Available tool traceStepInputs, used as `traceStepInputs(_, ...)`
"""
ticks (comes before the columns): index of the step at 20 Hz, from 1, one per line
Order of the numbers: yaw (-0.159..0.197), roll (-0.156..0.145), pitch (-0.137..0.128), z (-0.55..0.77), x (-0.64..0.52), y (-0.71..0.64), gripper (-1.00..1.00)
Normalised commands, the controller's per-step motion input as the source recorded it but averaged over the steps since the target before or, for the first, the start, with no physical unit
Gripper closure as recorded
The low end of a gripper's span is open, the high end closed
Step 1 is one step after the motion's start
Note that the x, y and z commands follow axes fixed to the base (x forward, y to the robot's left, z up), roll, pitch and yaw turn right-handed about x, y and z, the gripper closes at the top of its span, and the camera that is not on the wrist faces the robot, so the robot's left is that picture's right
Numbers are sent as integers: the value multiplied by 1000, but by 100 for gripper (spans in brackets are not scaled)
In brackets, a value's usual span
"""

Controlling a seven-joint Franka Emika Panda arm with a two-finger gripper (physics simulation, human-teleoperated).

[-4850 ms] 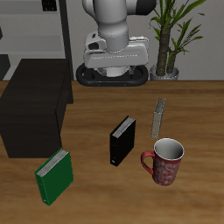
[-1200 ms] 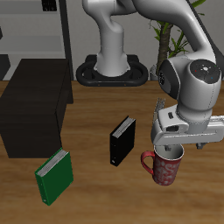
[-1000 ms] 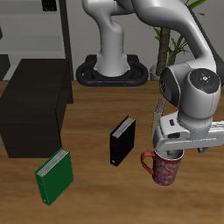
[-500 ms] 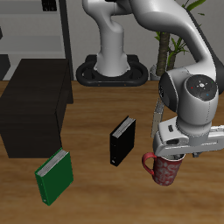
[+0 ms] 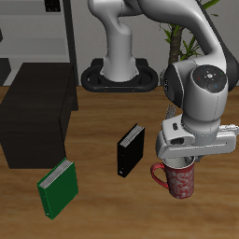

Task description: Place the red mug on top of the shelf

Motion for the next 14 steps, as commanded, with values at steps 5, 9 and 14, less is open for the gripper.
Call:
traceStepInputs(5,3,3,-65,554,-208,-152,100)
traceStepInputs(9,21,25,-45,551,-233,-105,100)
traceStepInputs(14,16,63,-41,807,-447,-188,100)
